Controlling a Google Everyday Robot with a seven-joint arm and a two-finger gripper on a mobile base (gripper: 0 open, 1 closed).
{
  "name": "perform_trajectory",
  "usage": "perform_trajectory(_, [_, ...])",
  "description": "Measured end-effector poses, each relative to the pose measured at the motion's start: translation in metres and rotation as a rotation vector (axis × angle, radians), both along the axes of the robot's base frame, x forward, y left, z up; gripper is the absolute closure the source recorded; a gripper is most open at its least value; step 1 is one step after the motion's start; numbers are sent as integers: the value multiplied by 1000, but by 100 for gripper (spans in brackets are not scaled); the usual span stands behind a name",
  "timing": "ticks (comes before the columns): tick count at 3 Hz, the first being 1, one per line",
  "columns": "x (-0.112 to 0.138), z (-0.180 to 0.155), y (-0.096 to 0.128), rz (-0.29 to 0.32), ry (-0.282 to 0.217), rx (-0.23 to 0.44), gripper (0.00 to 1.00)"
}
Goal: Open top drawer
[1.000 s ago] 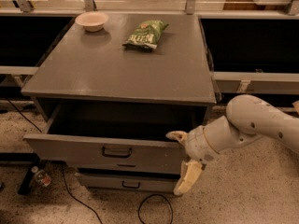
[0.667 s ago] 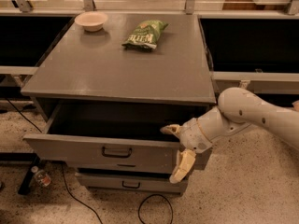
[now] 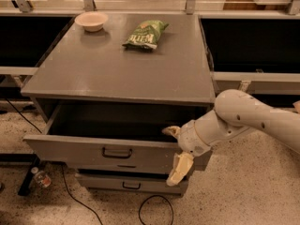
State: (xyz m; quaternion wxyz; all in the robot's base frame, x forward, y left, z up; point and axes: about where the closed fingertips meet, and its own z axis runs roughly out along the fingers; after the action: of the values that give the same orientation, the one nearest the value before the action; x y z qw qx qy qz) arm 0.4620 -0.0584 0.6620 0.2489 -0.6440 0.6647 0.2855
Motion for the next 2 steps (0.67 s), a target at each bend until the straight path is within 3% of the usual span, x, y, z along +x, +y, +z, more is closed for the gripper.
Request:
perform_trajectory(1, [-8, -4, 1, -81, -97, -214, 0])
perform_trajectory(2, [-14, -2, -12, -129, -158, -294, 0])
